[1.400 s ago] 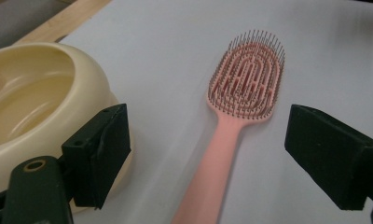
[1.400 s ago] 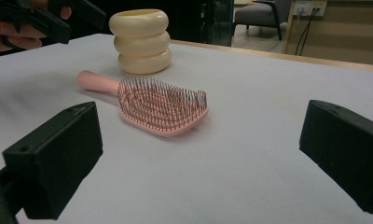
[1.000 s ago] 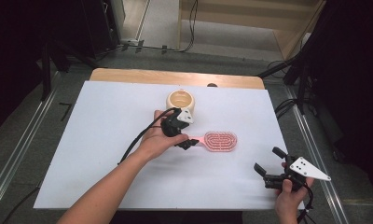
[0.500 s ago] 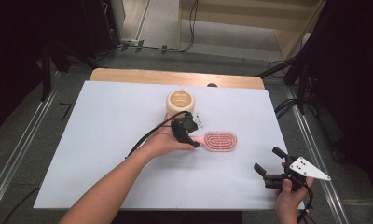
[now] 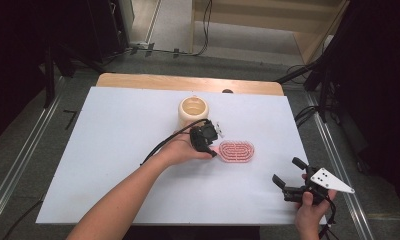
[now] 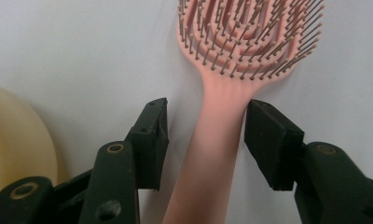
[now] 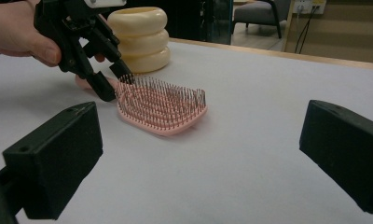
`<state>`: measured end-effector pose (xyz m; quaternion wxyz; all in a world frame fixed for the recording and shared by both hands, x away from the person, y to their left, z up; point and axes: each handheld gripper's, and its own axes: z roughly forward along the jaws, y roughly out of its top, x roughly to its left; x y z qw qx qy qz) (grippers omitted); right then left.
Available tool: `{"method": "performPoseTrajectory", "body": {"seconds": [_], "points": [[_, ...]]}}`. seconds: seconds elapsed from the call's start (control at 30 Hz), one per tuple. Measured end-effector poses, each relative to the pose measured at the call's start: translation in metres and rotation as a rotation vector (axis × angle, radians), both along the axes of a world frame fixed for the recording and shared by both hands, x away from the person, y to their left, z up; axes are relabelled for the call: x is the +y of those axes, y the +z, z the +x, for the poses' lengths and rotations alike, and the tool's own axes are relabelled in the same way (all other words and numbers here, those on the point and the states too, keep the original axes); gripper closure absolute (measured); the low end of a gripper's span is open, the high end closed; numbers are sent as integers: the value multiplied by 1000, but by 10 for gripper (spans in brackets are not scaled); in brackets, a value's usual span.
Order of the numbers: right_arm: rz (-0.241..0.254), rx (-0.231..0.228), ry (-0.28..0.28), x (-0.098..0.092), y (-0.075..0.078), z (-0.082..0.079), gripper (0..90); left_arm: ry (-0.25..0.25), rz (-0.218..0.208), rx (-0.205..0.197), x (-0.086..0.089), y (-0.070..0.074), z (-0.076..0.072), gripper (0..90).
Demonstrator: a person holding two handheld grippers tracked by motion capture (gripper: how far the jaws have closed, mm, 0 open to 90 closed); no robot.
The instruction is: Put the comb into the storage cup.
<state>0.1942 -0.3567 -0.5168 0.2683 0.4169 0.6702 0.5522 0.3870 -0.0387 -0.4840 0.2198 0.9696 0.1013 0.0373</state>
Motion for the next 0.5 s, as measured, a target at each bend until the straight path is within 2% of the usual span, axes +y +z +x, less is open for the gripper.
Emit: {"method": "performPoseTrajectory", "body": {"seconds": [0.3, 0.5], "points": [[-1, 2, -1, 0, 0, 1, 0, -32, -3, 13, -1, -2, 0, 616], [2, 4, -3, 0, 0, 1, 0, -34, -9, 19, 0, -3, 1, 637]]}}
